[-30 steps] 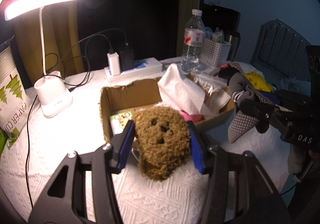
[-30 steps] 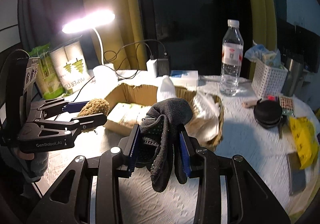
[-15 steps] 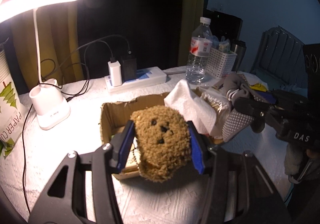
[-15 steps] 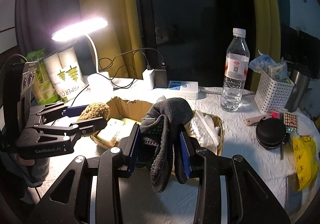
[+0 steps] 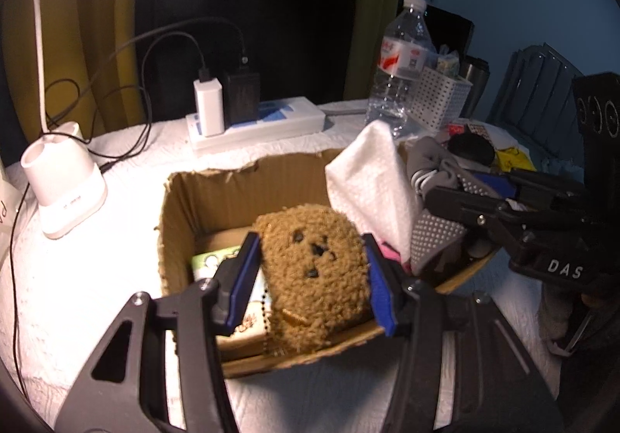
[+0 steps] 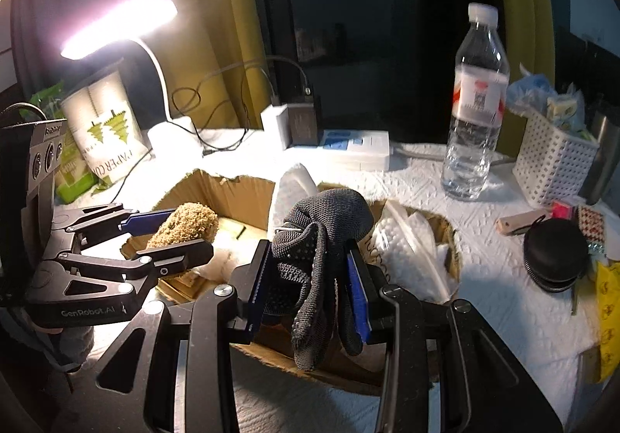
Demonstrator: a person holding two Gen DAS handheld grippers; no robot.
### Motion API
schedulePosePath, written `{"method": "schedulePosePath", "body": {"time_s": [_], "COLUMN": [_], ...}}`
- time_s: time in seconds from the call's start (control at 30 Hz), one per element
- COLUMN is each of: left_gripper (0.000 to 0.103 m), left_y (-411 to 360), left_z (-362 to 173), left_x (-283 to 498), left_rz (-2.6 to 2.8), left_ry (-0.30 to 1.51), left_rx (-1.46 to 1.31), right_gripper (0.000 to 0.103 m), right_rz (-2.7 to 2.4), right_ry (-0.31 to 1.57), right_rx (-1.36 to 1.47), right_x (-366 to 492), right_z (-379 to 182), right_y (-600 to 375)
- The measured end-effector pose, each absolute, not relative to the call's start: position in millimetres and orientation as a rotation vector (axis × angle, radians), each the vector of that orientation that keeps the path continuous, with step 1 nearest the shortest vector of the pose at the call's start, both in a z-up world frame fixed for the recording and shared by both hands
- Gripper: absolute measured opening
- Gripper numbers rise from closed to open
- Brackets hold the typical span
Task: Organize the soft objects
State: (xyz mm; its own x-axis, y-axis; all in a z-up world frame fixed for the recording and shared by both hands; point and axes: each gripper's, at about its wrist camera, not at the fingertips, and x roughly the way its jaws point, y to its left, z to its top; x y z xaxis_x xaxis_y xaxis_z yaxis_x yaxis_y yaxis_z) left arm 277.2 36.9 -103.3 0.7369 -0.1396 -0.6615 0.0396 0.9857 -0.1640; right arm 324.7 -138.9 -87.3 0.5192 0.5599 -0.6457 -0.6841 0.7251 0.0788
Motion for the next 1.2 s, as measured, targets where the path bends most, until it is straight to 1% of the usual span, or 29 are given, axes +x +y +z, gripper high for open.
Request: {"method": "schedulePosePath", "body": {"time_s": [0.33, 0.4, 0.5, 0.53, 0.57, 0.6, 0.67, 0.77, 1.2], "left_gripper": [0.056, 0.057, 0.061, 0.064, 0.069, 0.071, 0.071, 0.071, 0.072], "left_y": [33.9, 35.0, 36.0, 36.0, 35.9, 35.5, 34.2, 31.9, 17.4], "left_z": [-109.5, -108.9, -106.3, -104.8, -102.8, -100.5, -96.4, -90.6, -65.2], "left_x": [282.0, 282.5, 280.8, 279.6, 278.1, 276.2, 272.9, 266.2, 225.9], "left_rz": [-0.087, -0.08, -0.063, -0.06, -0.059, -0.057, -0.054, -0.051, -0.049], "left_ry": [0.759, 0.766, 0.765, 0.761, 0.757, 0.751, 0.744, 0.736, 0.686], "left_rx": [-0.118, -0.125, -0.126, -0.125, -0.125, -0.124, -0.117, -0.109, -0.085], "right_gripper": [0.039, 0.044, 0.048, 0.05, 0.054, 0.056, 0.057, 0.064, 0.065], "right_rz": [0.739, 0.735, 0.726, 0.724, 0.723, 0.722, 0.717, 0.708, 0.692], "right_ry": [0.766, 0.766, 0.763, 0.762, 0.76, 0.759, 0.754, 0.742, 0.688], "right_rx": [-0.239, -0.24, -0.242, -0.242, -0.241, -0.238, -0.232, -0.219, -0.21], "right_x": [332.1, 331.6, 329.8, 328.7, 327.3, 325.8, 322.8, 317.2, 278.9], "right_z": [-113.2, -112.6, -110.1, -109.3, -108.0, -107.0, -104.5, -98.6, -72.7], "right_y": [-126.2, -126.7, -128.4, -129.0, -130.0, -130.8, -132.9, -137.7, -155.3]}}
